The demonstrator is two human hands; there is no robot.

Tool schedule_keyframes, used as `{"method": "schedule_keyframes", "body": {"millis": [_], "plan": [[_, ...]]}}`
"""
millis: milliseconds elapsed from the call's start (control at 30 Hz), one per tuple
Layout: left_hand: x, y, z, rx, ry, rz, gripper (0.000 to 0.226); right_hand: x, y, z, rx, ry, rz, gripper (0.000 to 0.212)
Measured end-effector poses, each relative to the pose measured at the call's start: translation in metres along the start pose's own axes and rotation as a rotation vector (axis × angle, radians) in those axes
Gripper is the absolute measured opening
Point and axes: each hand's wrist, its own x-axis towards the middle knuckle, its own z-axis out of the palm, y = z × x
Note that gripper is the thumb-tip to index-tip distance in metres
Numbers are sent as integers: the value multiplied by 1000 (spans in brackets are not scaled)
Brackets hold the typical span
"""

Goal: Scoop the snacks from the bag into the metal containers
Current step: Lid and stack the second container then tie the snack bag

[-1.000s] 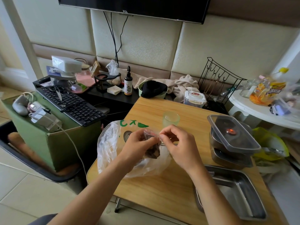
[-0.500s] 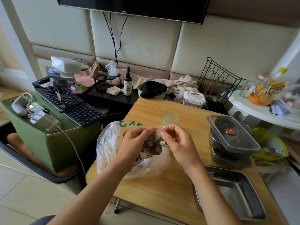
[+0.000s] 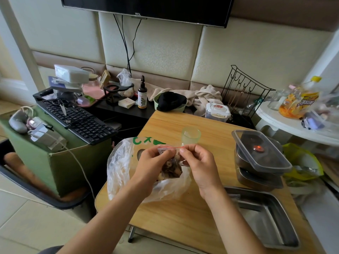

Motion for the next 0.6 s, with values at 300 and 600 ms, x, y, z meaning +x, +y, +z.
{"method": "schedule_keyframes", "body": {"millis": [300,600], "plan": [[-2,2,4,-20,5,-36,10,2,9,4,-124,73,-73,11],[-1,1,1,32,-12,-22,13,-2,6,8,-166,23,-91,9]]}}
